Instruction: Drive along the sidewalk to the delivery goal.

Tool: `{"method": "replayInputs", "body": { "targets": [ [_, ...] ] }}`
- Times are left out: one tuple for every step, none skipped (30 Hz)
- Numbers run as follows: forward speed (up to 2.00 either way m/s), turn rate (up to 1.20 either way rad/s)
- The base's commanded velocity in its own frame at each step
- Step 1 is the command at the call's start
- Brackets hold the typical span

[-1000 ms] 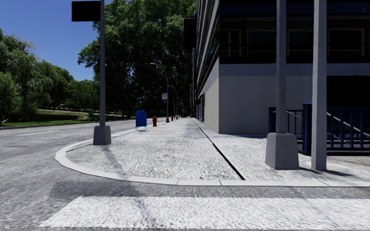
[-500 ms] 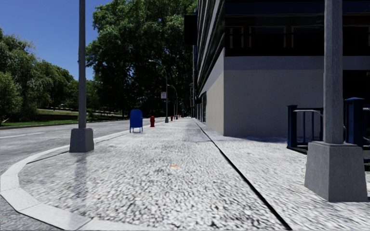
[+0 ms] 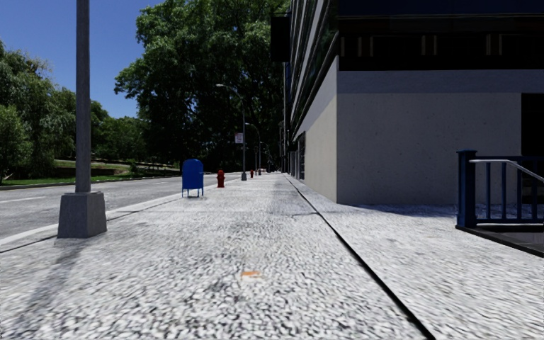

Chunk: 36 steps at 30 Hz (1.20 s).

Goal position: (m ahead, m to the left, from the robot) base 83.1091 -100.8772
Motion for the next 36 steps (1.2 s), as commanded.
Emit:
{"method": "replayInputs", "body": {
  "targets": [
    [1.43, 0.00],
    [1.43, 0.00],
    [1.43, 0.00],
    [1.43, 0.00],
    [1.43, 0.00],
    [1.43, 0.00],
    [1.43, 0.00],
    [1.43, 0.00],
    [1.43, 0.00],
    [1.43, 0.00],
    [1.43, 0.00],
    [1.43, 0.00],
    [1.43, 0.00],
    [1.43, 0.00],
    [1.43, 0.00],
    [1.43, 0.00],
    [1.43, 0.00],
    [1.43, 0.00],
    [1.43, 0.00],
    [1.43, 0.00],
    [1.43, 0.00],
    [1.43, 0.00],
    [1.43, 0.00],
    [1.43, 0.00],
    [1.43, 0.00],
    [1.43, 0.00],
    [1.43, 0.00],
    [1.43, 0.00],
    [1.43, 0.00],
    [1.43, 0.00],
    [1.43, 0.00],
    [1.43, 0.00],
    [1.43, 0.00],
    [1.43, 0.00],
    [1.43, 0.00],
    [1.43, 0.00]
  ]
}}
